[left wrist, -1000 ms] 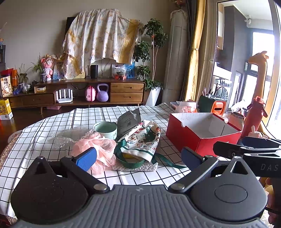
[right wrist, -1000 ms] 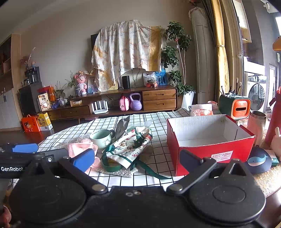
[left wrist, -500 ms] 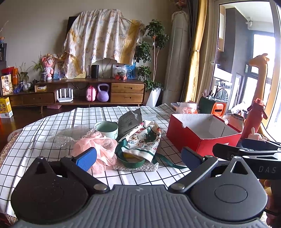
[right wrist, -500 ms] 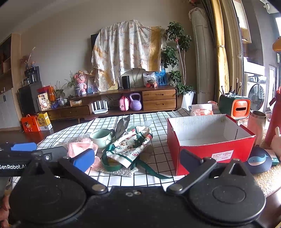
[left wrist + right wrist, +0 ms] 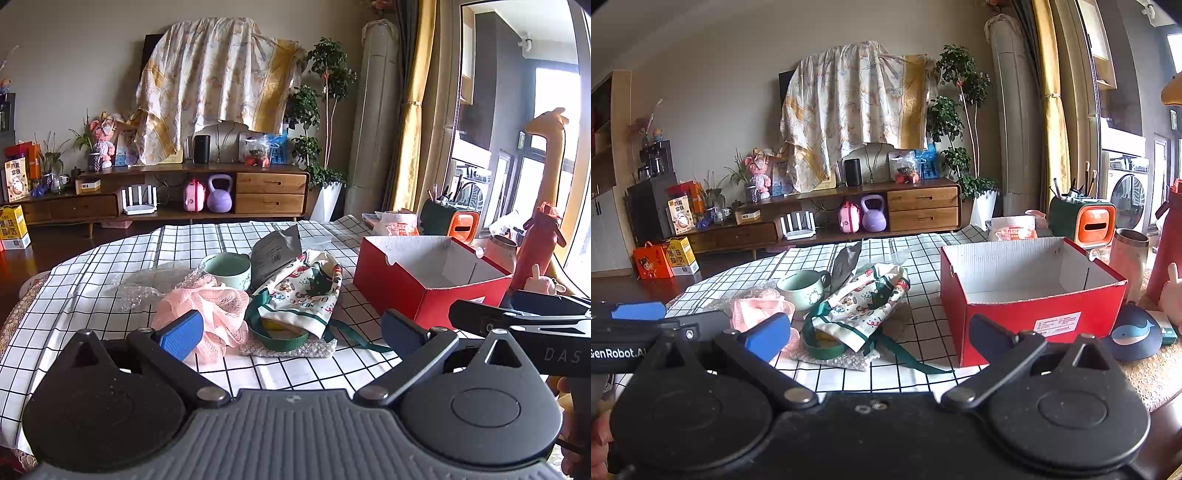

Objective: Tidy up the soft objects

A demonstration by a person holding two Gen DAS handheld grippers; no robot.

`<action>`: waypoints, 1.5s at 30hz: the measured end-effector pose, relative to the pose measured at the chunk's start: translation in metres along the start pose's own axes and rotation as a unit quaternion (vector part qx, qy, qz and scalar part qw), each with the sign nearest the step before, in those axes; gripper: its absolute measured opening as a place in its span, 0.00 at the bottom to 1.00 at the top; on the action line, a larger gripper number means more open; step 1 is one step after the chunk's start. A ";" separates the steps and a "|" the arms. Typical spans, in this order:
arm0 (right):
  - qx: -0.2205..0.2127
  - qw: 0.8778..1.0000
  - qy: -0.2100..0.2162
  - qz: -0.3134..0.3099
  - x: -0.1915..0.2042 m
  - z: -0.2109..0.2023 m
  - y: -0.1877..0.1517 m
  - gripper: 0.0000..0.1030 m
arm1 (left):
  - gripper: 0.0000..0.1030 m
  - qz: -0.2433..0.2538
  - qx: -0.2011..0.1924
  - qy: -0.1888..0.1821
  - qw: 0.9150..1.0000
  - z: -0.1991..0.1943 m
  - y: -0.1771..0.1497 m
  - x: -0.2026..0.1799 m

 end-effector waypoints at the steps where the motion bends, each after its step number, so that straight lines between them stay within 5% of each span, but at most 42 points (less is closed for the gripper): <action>1: 0.000 1.000 0.001 0.001 0.001 0.000 0.000 1.00 | 1.00 0.000 0.000 0.000 1.000 0.000 0.000 0.000; 28: 0.002 1.000 -0.001 0.004 0.005 0.006 -0.002 1.00 | 1.00 -0.003 0.005 0.000 1.000 0.004 -0.004 0.000; 36: 0.009 1.000 0.016 -0.007 0.002 0.026 0.001 1.00 | 1.00 -0.016 0.017 -0.002 1.000 0.027 -0.002 0.009; 45: 0.027 0.998 0.058 -0.023 -0.007 0.060 0.006 0.99 | 1.00 -0.012 0.040 0.038 0.998 0.074 -0.005 0.029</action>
Point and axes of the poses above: each gripper's, at about its wrist camera, not at the fingertips, and z roughly the way its jaws point, x to its left, y to its top, the point moved 7 cm from there along z, roughly the way its jaws point, and after that the axes turned 12 degrees about y, right-handed, at the moved point
